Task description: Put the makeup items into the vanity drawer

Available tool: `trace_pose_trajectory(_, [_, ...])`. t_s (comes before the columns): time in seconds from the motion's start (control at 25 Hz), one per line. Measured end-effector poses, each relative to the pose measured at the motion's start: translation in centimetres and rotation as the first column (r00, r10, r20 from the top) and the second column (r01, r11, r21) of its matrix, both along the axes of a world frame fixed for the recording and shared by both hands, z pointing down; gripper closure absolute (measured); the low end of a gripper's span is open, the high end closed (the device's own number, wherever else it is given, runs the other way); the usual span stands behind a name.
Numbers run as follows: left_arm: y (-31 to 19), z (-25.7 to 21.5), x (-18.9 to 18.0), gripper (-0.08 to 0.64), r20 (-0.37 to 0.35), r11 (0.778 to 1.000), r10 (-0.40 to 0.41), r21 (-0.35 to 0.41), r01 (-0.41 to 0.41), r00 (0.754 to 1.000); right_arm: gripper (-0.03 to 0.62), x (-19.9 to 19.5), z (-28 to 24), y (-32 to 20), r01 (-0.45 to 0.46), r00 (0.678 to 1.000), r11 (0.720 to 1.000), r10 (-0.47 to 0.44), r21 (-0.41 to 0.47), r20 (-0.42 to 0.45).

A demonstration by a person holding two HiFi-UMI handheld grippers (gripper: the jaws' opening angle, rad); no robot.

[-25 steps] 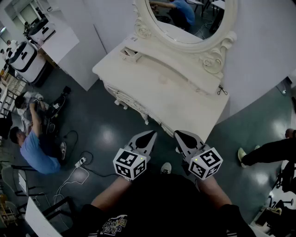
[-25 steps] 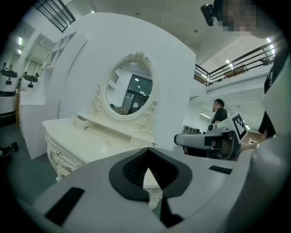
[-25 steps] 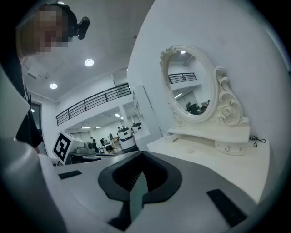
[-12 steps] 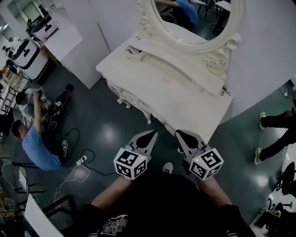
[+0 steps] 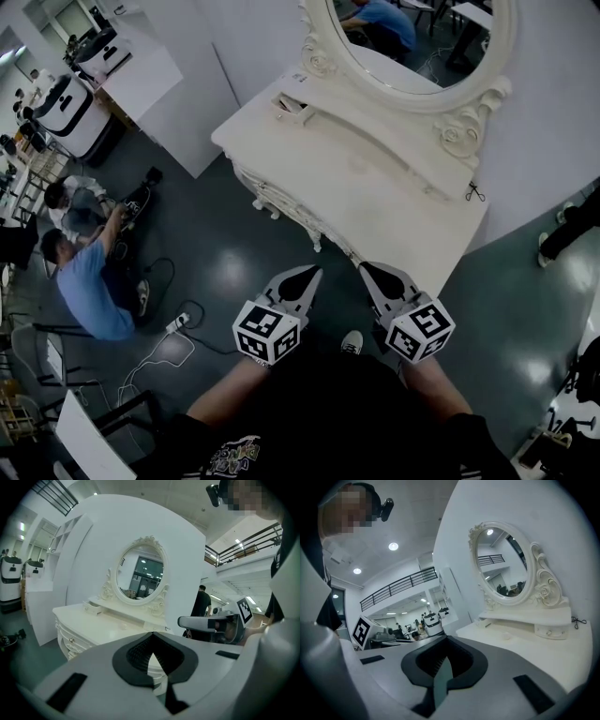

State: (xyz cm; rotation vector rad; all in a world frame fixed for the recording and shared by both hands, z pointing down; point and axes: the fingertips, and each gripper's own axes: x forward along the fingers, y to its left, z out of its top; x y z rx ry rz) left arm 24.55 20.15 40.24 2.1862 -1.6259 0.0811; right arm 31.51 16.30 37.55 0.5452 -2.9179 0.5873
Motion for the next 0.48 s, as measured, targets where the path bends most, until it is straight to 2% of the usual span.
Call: trace_pose_trajectory(0.48, [-1.6,0.3,-5.3,0.558,-0.006,0.999,0.041,-0.002,-0.041,0.999,0.563,-5.2,0.2,-1.4,-0.04,0.999,0.999,0.04,-0.009,-0.021])
